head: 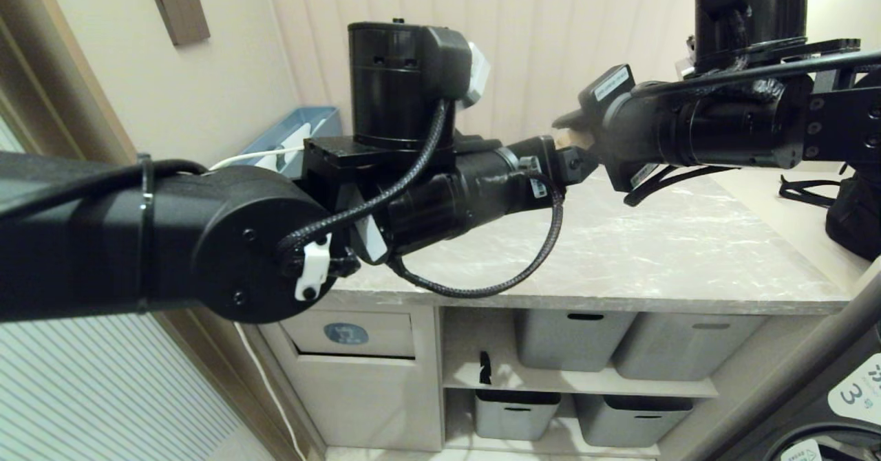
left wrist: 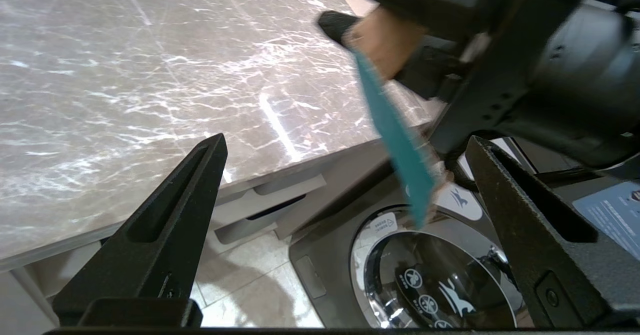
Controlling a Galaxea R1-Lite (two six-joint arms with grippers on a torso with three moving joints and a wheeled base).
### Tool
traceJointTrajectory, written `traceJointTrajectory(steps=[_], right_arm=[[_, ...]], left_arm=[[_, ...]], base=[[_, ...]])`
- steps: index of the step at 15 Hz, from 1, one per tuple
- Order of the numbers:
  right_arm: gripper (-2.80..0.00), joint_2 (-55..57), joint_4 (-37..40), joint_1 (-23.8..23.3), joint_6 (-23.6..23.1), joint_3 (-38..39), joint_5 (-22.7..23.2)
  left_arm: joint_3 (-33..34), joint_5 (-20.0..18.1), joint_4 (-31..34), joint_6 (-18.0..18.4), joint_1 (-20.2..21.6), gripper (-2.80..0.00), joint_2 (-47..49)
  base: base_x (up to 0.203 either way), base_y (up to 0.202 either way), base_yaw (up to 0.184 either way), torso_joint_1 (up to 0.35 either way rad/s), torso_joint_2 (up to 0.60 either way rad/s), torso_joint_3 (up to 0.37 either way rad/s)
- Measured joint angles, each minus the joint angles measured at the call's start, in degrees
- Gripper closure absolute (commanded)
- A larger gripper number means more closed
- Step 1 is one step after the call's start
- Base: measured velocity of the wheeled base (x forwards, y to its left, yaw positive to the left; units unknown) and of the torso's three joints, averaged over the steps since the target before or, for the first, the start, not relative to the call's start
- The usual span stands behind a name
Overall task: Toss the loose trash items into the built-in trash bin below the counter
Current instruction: Hand it to the other hand
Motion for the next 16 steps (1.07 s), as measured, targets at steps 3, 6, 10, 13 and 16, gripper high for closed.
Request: traceJointTrajectory(steps=[3,6,10,13,16], right_arm=[[0.00,-0.68,0.07,-0.56,1.21,0.01,0.09],[0.00,-1.12,0.19,-0.59,1.44,0.18,0.30],[0.00,-1.88,1.62,-0.18,3.22,0.87,0.39],[0.00,-2.07,1.65,0.80,3.25,0.95,0.44],[0.00,-2.21,1.65,0.96,3.27,1.06,0.39]], left_arm=[[0.21,-0.28,-0.06,-0.02,0.54,-2.80,-0.16],[0.07,-0.37,-0.05,-0.02,0.51,-2.80,0.04],[-0.12,-0.55,-0.17,-0.11,0.47,-2.80,0.31],[-0.12,-0.55,-1.36,0.00,0.47,-2.80,0.89],[-0.15,-0.44,-3.29,0.38,0.47,-2.80,1.69]], base=[[0.000,0.000,0.000,0.000,0.00,0.000],[0.000,0.000,0.000,0.000,0.00,0.000],[0.000,0.000,0.000,0.000,0.00,0.000],[0.000,0.000,0.000,0.000,0.00,0.000],[0.000,0.000,0.000,0.000,0.00,0.000]])
